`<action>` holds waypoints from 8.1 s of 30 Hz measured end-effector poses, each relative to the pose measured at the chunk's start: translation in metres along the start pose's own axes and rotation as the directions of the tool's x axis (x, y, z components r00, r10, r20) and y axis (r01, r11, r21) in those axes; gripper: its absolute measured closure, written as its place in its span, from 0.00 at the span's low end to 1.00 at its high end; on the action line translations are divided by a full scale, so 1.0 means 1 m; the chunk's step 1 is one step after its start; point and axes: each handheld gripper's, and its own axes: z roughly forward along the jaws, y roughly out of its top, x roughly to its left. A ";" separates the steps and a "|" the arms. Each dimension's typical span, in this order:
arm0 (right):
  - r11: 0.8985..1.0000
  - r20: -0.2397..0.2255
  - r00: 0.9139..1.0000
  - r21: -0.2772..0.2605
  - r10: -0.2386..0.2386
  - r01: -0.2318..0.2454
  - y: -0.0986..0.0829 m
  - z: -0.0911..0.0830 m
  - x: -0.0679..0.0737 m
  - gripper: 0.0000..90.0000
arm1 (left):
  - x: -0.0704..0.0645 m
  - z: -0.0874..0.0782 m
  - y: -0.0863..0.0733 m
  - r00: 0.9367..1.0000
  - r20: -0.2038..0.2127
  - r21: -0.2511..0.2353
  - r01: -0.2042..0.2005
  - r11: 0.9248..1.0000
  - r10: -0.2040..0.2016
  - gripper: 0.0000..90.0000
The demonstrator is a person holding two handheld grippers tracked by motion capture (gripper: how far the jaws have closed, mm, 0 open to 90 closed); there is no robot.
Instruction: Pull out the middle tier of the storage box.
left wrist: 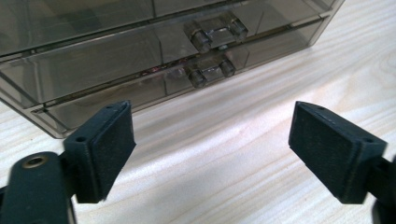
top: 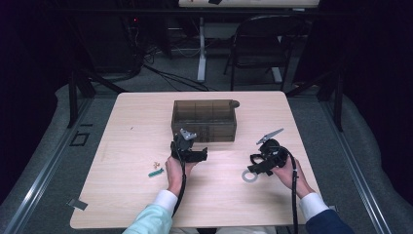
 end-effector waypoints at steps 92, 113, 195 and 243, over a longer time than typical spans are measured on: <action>1.000 0.018 1.000 0.017 0.001 -0.001 -0.002 0.002 0.001 0.19 | -0.049 0.041 0.011 0.952 -0.264 -0.194 0.104 0.976 -0.154 0.61; 1.000 0.016 1.000 0.017 0.000 -0.001 -0.003 0.003 0.001 0.19 | -0.054 0.043 0.014 0.942 -0.292 -0.199 0.108 0.974 -0.164 0.58; 1.000 0.017 1.000 -0.007 0.026 -0.026 -0.004 0.003 0.000 0.19 | -0.056 0.042 0.008 0.937 -0.300 -0.215 0.115 0.970 -0.177 0.62; 1.000 0.009 1.000 0.013 0.012 -0.012 -0.002 0.003 0.000 0.19 | -0.060 0.038 0.005 0.933 -0.311 -0.209 0.120 0.971 -0.182 0.62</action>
